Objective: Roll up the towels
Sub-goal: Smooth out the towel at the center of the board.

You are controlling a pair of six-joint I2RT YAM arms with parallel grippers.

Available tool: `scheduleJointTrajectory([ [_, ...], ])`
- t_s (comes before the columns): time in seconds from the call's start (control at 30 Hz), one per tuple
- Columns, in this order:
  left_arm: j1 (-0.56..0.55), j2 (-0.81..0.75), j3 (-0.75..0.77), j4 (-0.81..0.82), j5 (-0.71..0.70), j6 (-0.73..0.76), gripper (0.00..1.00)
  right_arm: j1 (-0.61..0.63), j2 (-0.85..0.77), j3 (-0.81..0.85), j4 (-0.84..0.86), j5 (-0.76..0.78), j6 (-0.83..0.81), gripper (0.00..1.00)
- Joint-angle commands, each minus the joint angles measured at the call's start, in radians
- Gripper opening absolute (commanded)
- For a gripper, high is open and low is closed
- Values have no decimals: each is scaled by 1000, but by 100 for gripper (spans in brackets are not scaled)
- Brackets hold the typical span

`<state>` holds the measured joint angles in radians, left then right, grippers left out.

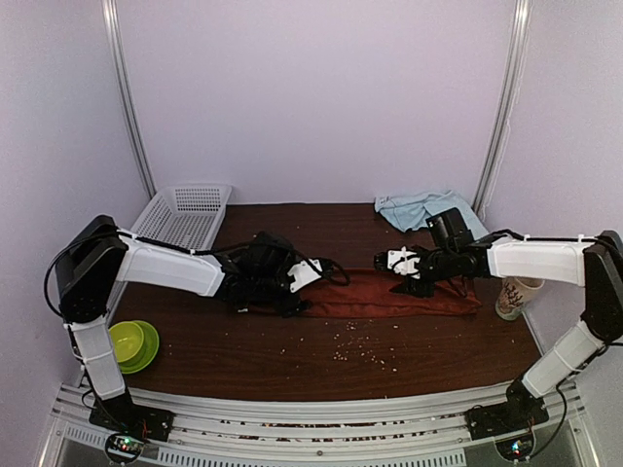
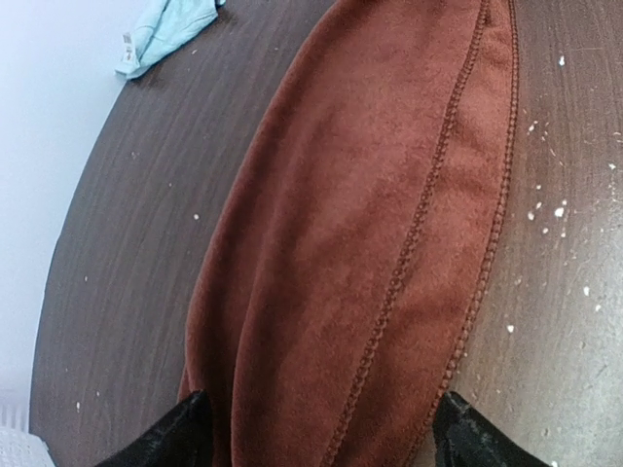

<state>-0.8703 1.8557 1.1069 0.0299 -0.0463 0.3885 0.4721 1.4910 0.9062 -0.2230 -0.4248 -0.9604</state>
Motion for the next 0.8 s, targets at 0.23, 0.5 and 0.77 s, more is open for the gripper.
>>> scheduleJointTrajectory([
  [0.23,20,2,-1,134,0,12,84,136,173,30,121,182,151,48],
  [0.5,69,-120,-112,174,-72,-116,92,213,267,64,160,288,198,43],
  [0.77,118,-164,-172,187,-75,-189,93,251,316,74,197,371,231,36],
])
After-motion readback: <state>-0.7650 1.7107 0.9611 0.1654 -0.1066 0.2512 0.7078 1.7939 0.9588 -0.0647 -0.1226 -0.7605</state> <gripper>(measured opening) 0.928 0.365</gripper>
